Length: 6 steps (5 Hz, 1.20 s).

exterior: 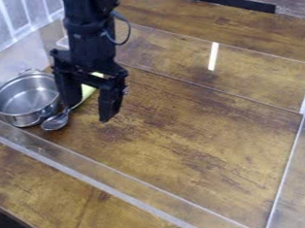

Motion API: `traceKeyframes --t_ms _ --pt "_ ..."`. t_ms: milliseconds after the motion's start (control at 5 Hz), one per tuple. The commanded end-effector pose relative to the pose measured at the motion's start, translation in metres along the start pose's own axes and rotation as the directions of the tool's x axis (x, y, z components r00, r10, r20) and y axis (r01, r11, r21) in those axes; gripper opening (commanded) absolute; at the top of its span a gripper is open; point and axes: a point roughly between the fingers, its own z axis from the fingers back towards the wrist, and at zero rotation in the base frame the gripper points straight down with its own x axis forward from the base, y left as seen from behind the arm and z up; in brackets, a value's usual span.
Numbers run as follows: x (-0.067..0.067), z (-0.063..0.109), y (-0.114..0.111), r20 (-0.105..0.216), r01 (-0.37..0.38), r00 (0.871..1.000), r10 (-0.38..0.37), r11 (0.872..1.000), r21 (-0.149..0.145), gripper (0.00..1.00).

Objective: Move the green spoon to the right

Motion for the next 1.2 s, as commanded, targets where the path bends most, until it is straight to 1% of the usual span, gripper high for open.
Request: traceKeyframes --t_ms 0,200,400,600,800,1000 --pt "0.011 -0.002 0.022 0.051 -0.023 0.998 0.022 1.000 0.014 1.00" --pt "0.038 -0.009 0.028 0.078 -0.042 0.996 0.041 0.999 0.019 1.00" --pt "0.061 -0.017 0.028 0.093 -0.064 0.994 0.063 0.998 0.013 1.00" --pt "0.065 -0.024 0.034 0.088 -0.056 0.995 0.055 0.998 0.011 0.00" --pt "0.065 -0.026 0.038 0.085 -0.047 0.995 0.046 0.999 0.010 0.00" --pt "0.062 -0.021 0.051 0.090 -0.023 0.996 0.024 1.000 -0.016 0.00"
